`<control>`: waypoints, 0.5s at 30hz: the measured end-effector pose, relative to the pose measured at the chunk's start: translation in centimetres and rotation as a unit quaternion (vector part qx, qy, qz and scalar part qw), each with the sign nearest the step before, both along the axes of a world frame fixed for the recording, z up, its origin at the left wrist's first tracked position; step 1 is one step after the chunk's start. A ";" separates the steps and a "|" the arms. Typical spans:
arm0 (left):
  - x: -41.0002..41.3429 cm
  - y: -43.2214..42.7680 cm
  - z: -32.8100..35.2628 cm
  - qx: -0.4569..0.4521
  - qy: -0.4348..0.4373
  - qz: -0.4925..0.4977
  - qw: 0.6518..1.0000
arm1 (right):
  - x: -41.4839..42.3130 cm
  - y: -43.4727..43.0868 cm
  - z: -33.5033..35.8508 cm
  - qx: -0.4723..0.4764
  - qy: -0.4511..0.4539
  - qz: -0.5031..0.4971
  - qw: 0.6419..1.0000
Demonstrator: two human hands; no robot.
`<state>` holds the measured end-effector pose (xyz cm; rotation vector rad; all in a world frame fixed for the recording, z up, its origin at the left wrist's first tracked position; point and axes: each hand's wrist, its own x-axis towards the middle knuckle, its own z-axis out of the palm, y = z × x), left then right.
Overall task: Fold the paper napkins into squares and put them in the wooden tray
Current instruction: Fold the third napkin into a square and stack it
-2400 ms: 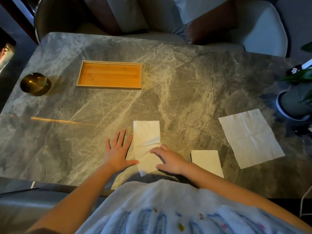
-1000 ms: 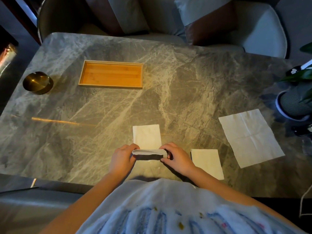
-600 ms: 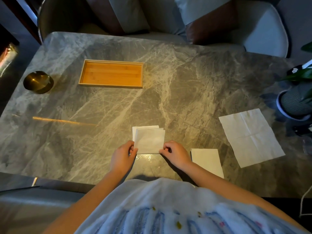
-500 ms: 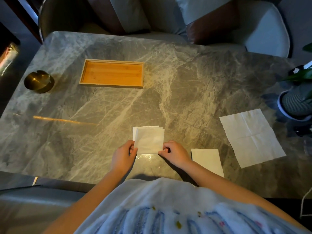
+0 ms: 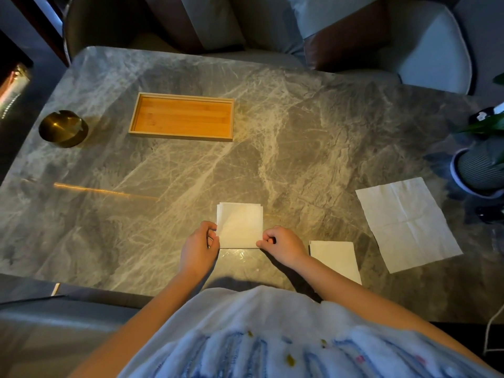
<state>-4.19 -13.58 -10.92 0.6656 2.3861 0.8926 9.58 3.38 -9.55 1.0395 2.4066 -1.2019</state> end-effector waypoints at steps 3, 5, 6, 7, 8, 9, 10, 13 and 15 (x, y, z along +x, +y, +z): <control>0.1 -0.1 0.0 -0.002 -0.008 -0.006 1.000 | 0.0 0.0 -0.1 0.001 0.001 -0.003 1.000; 0.2 -0.1 0.0 -0.011 -0.012 -0.018 1.000 | -0.1 0.0 -0.1 0.003 0.000 -0.006 1.000; 0.3 -0.2 0.1 -0.018 -0.006 -0.027 0.999 | -0.1 0.0 -0.1 0.004 -0.001 -0.008 1.000; 0.3 -0.2 0.1 -0.024 0.009 -0.039 0.999 | -0.1 -0.1 -0.1 0.006 -0.001 -0.013 1.000; 0.2 -0.2 0.2 -0.027 0.036 -0.056 0.997 | -0.1 -0.2 -0.2 0.008 -0.001 -0.020 1.000; 0.0 -0.1 0.3 -0.029 0.069 -0.076 0.994 | 0.0 -0.3 -0.2 0.016 0.004 -0.033 0.999; -0.2 -0.1 0.4 -0.027 0.105 -0.097 0.989 | 0.1 -0.4 -0.2 0.032 0.014 -0.050 0.998; -0.8 0.3 1.1 -0.018 0.176 -0.138 0.974 | 0.3 -0.3 -0.1 0.088 0.055 -0.090 0.991; -1.0 0.7 1.2 -0.044 0.170 -0.142 0.974 | 0.0 -0.2 0.1 0.087 0.064 -0.089 0.990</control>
